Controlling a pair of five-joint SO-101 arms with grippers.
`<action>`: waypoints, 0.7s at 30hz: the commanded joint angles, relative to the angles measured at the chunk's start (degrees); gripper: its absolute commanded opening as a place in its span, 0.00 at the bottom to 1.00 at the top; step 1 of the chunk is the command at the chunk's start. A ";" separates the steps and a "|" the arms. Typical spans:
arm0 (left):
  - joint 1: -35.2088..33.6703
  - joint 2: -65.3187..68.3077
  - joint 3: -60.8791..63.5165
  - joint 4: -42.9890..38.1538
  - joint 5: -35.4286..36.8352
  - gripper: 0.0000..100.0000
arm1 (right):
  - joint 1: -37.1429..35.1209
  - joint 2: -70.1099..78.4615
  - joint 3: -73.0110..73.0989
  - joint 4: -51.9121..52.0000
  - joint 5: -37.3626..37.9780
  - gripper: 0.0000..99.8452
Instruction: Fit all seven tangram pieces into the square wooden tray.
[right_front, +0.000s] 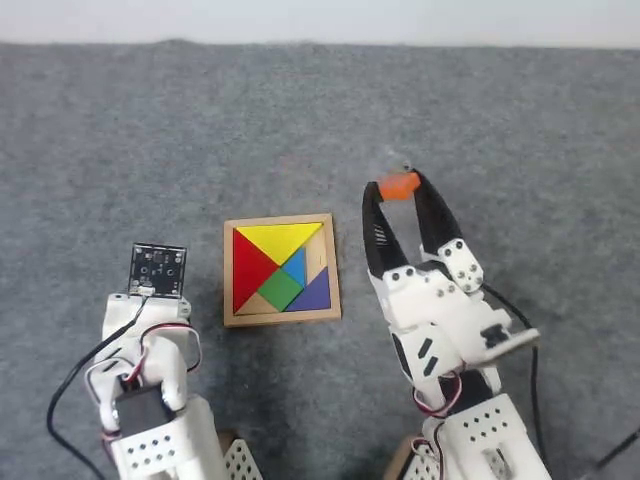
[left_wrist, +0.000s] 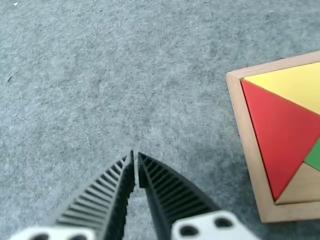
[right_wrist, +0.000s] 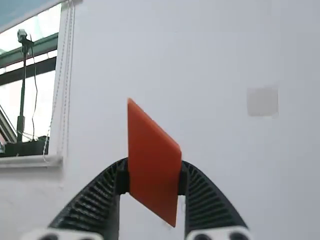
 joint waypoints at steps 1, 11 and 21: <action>-0.35 -0.53 -0.40 -1.32 -0.18 0.02 | 0.92 -1.19 1.05 -5.32 -2.37 0.01; -0.35 -0.53 -0.40 -1.41 -0.26 0.02 | 2.07 -6.73 1.14 2.51 -2.29 0.01; -0.35 -0.53 -0.40 -1.41 -0.26 0.02 | 4.18 -15.60 1.14 -9.27 -2.29 0.01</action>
